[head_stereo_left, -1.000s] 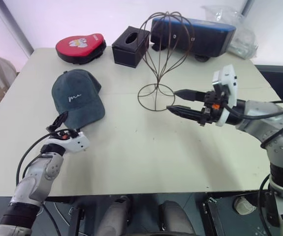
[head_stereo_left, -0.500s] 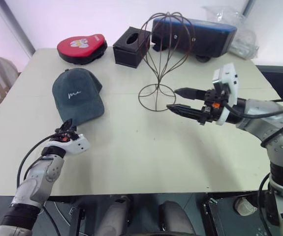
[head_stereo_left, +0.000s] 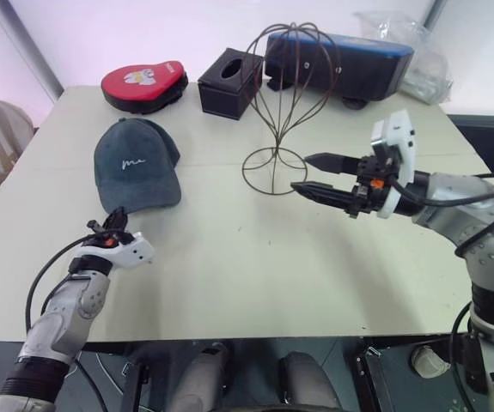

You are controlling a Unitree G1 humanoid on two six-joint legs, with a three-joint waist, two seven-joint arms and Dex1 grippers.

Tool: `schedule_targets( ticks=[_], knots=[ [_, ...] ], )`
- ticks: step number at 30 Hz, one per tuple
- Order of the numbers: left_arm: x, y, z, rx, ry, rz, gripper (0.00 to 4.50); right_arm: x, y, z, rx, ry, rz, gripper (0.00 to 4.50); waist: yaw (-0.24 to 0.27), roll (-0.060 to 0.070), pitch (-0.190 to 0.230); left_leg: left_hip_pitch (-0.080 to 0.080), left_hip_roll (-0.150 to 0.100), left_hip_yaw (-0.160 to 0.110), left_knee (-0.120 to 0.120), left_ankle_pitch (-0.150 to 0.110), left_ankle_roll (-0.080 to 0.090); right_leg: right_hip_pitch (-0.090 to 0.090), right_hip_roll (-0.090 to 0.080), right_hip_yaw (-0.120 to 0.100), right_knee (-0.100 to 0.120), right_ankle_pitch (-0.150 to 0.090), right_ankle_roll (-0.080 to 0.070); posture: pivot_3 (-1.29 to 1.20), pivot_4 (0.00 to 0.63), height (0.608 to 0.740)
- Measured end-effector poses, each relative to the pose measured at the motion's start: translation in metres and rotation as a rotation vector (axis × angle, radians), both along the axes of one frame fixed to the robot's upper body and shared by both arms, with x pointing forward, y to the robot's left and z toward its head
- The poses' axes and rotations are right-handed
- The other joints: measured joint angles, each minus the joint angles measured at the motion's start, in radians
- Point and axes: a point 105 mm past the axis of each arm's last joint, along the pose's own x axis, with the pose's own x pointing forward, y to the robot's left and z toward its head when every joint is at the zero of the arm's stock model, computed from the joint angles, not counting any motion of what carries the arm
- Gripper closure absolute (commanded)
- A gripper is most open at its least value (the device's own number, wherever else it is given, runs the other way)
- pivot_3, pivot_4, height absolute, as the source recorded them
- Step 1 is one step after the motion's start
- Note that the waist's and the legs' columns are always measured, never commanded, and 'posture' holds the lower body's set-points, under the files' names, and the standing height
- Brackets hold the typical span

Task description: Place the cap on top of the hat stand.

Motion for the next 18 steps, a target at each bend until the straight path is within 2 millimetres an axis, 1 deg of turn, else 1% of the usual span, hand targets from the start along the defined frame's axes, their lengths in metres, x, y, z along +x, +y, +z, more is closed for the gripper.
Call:
schedule_targets(
  ticks=[3, 8, 10, 13, 18],
  knots=[
    [0.001, 0.002, 0.008, -0.003, -0.046, 0.008, 4.24, 0.0, 0.0, 0.0, -0.001, -0.005, -0.002, 1.43, 0.0, -0.001, 0.0, 0.0, 0.0, 0.0, 0.0, 0.0, 0.0, 0.0, 0.0, 0.0, 0.0, 0.0, 0.0, 0.0, 0.15, 0.74],
    [0.003, -0.006, 0.031, -0.047, -0.159, -0.028, 4.24, 0.001, 0.0, 0.001, -0.003, -0.012, 0.0, 1.43, 0.002, -0.001, 0.0, -0.001, 0.0, 0.0, 0.001, 0.0, 0.0, -0.001, 0.0, 0.0, 0.0, 0.0, 0.0, 0.0, 0.15, 0.74],
    [0.002, -0.006, 0.035, -0.081, -0.19, -0.027, 4.24, 0.001, 0.0, 0.001, -0.005, -0.016, -0.002, 1.43, 0.001, -0.001, 0.0, -0.001, 0.0, 0.0, 0.001, 0.0, 0.0, -0.001, 0.0, 0.0, 0.0, 0.0, 0.0, 0.0, 0.15, 0.74],
    [0.002, -0.014, 0.042, -0.107, -0.232, -0.058, 4.24, 0.001, -0.001, 0.001, -0.008, -0.019, -0.005, 1.43, 0.001, -0.001, 0.001, -0.001, 0.0, 0.0, 0.001, 0.0, 0.0, -0.001, 0.0, 0.0, 0.0, 0.0, 0.0, 0.0, 0.15, 0.74],
    [0.005, -0.02, 0.058, -0.129, -0.301, -0.081, 4.24, 0.002, 0.0, 0.002, -0.012, -0.027, -0.003, 1.43, 0.001, -0.001, 0.001, -0.002, 0.0, 0.0, 0.001, 0.0, 0.0, -0.001, 0.0, 0.0, 0.0, 0.0, 0.0, 0.0, 0.15, 0.74]
  ],
)
